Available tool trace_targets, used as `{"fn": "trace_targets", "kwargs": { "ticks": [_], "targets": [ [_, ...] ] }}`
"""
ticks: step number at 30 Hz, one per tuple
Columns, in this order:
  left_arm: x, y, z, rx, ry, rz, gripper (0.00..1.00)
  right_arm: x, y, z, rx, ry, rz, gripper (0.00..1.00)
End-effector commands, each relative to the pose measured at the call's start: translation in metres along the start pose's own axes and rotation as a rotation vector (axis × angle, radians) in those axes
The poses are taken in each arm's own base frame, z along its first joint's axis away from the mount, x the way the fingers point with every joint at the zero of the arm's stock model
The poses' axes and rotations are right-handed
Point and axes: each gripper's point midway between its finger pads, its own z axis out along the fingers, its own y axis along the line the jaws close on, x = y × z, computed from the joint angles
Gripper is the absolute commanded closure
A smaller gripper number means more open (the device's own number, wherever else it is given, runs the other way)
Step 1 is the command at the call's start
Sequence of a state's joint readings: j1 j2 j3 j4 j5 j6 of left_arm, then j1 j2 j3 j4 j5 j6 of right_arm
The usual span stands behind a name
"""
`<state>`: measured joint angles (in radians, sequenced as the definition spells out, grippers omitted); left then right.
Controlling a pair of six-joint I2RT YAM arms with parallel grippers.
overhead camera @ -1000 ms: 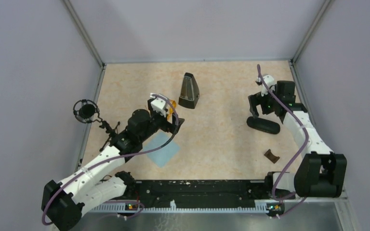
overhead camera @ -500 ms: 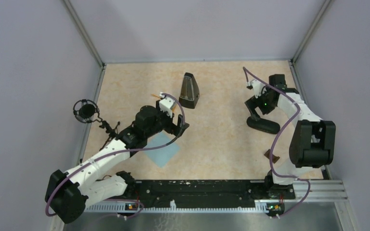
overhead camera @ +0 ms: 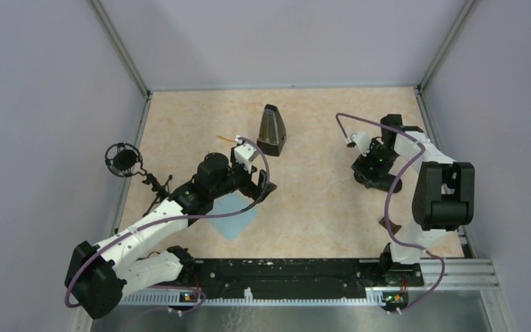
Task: Organize the sunglasses
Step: Adjust the sunglasses case at the center of the board.
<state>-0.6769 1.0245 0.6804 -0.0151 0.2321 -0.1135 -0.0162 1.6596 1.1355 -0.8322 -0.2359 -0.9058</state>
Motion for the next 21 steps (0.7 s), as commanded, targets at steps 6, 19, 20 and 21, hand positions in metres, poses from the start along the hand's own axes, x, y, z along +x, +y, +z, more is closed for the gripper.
{"fn": "trace_targets", "kwargs": {
  "ticks": [6, 19, 20, 21],
  "targets": [
    [-0.017, -0.015, 0.001, 0.058, -0.049, 0.03, 0.01, 0.007, -0.013, 0.008, -0.044, 0.093, -0.033, 0.26],
    [-0.014, -0.006, 0.004, 0.01, -0.03, 0.029, 0.01, -0.096, 0.014, 0.05, 0.068, -0.096, 0.603, 0.45],
    [-0.014, -0.005, 0.005, 0.002, -0.029, 0.029, 0.01, -0.103, 0.019, 0.053, 0.031, -0.105, 0.655, 0.43],
    [-0.013, -0.003, 0.005, -0.004, -0.026, 0.026, 0.01, -0.109, 0.024, 0.055, 0.0, -0.109, 0.72, 0.36]
  ]
}}
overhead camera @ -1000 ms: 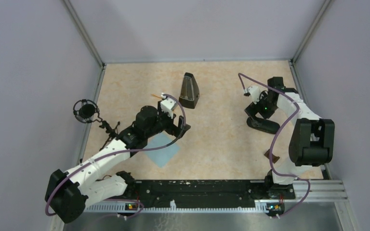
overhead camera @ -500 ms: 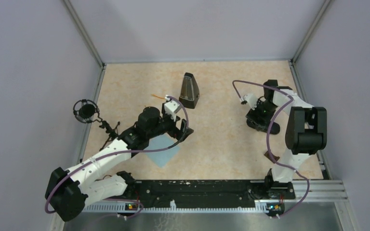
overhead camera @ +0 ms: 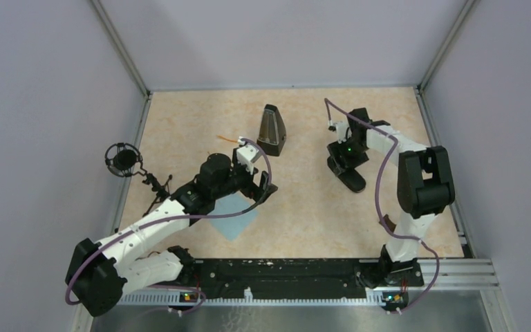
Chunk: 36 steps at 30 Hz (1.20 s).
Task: Organize the sunglasses
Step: Adjust the sunglasses case at the center of the board, then pick up the sunglasses case from the center of the board.
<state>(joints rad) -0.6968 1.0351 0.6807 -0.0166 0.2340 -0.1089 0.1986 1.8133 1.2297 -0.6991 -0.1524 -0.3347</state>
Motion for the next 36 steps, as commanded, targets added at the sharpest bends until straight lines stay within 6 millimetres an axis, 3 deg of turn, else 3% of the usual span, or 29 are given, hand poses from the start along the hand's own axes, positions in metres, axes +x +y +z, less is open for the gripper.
{"fn": "trace_targets", "kwargs": {
  "ticks": [1, 2, 3, 6, 14, 18, 24, 30, 32, 36],
  "targets": [
    [-0.018, 0.003, 0.003, -0.026, -0.041, 0.017, 0.01, -0.037, 0.02, 0.013, -0.088, -0.076, 0.407, 0.26],
    [-0.017, 0.004, 0.004, -0.03, -0.038, 0.016, 0.01, -0.039, 0.03, 0.014, -0.122, -0.072, 0.423, 0.07],
    [-0.017, 0.005, 0.005, -0.035, -0.036, 0.013, 0.01, -0.04, 0.039, 0.013, -0.156, -0.07, 0.421, 0.02],
    [-0.007, 0.007, 0.008, -0.041, 0.007, -0.005, 0.01, -0.041, 0.052, 0.002, -0.213, -0.077, 0.418, 0.01],
    [-0.002, 0.011, 0.03, -0.115, 0.061, -0.146, 0.01, -0.034, 0.013, -0.039, -0.199, -0.202, 0.474, 0.01],
    [-0.01, 0.005, 0.049, -0.205, 0.079, -0.205, 0.01, -0.021, -0.019, -0.058, -0.22, -0.281, 0.55, 0.01],
    [-0.03, -0.02, 0.112, -0.326, 0.095, -0.24, 0.01, -0.006, -0.062, -0.084, -0.047, -0.428, 0.55, 0.02],
    [-0.031, -0.037, 0.196, -0.409, 0.156, -0.333, 0.02, 0.011, -0.113, -0.138, 0.093, -0.605, 0.654, 0.06],
    [-0.023, -0.039, 0.222, -0.44, 0.208, -0.344, 0.02, 0.013, -0.117, -0.148, 0.103, -0.642, 0.664, 0.06],
    [-0.004, -0.037, 0.258, -0.498, 0.313, -0.336, 0.02, 0.017, -0.11, -0.149, 0.088, -0.656, 0.65, 0.06]
  ]
}}
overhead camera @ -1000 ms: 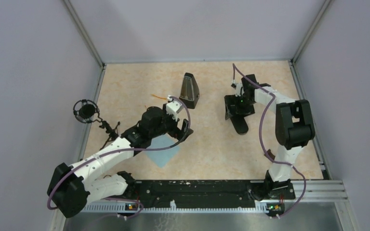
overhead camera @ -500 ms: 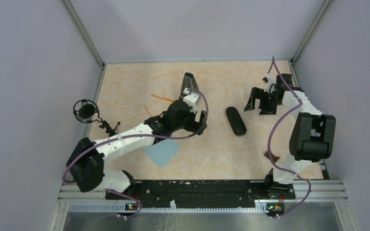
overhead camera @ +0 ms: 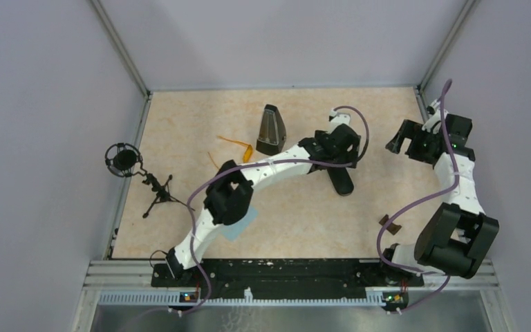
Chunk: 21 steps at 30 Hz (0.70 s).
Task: Organize the sunglasses
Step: Pick up the sunglasses case from the center of the board.
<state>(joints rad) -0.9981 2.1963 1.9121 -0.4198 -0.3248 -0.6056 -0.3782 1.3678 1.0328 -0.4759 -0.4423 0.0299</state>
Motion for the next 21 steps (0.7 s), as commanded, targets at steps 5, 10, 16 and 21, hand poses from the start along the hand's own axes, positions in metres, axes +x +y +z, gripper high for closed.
{"fn": "trace_targets", "kwargs": {
  "ticks": [5, 10, 16, 21],
  "targets": [
    [0.038, 0.007, 0.044, -0.118, 0.128, -0.012, 0.02, -0.005, 0.014, -0.004, -0.076, -0.053, -0.03, 0.06],
    [0.055, 0.004, 0.05, -0.085, 0.172, -0.015, 0.02, -0.002, 0.016, -0.001, -0.103, -0.041, -0.03, 0.06],
    [0.056, 0.002, 0.05, -0.057, 0.165, 0.016, 0.02, 0.005, 0.017, 0.004, -0.129, -0.01, -0.028, 0.06],
    [0.048, 0.01, 0.039, -0.095, 0.143, 0.077, 0.02, 0.01, 0.019, 0.008, -0.15, 0.012, -0.016, 0.07]
  ]
}}
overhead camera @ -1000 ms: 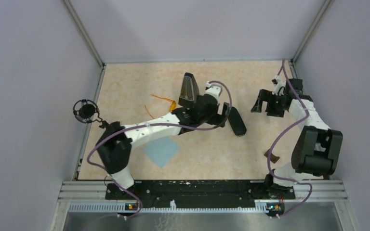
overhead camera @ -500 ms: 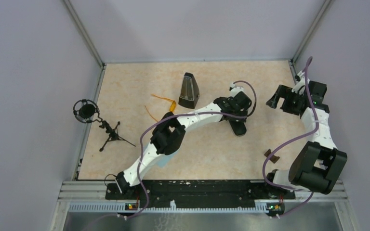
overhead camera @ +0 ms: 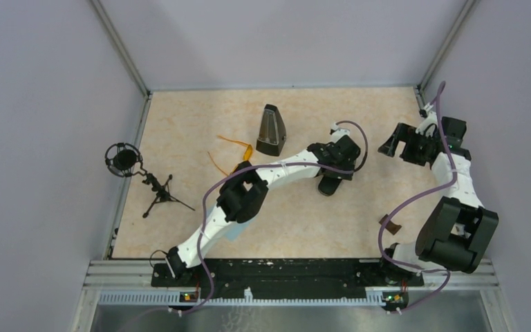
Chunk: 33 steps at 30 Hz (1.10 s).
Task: Organize the sunglasses
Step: Pick up the sunglasses case from the center of the board.
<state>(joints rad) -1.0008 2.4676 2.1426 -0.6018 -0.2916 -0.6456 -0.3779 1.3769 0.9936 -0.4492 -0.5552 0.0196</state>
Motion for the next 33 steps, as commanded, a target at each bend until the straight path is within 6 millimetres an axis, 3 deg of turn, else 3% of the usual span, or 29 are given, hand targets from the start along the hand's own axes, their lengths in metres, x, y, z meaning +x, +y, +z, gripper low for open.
{"fn": "trace_targets", "kwargs": {
  "ticks": [1, 15, 27, 33],
  "targets": [
    [-0.018, 0.0, -0.027, -0.006, -0.051, 0.058, 0.02, -0.002, 0.004, 0.003, -0.042, -0.006, -0.015, 0.07],
    [0.011, 0.004, -0.048, 0.025, 0.064, 0.36, 0.17, 0.006, 0.003, 0.008, -0.064, 0.027, -0.024, 0.08],
    [0.001, -0.021, -0.059, 0.167, 0.038, 0.399, 0.3, 0.011, 0.003, 0.011, -0.077, 0.047, -0.021, 0.08],
    [0.005, -0.023, -0.056, 0.181, 0.067, 0.421, 0.37, 0.012, 0.003, 0.011, -0.082, 0.054, -0.02, 0.08]
  ]
}}
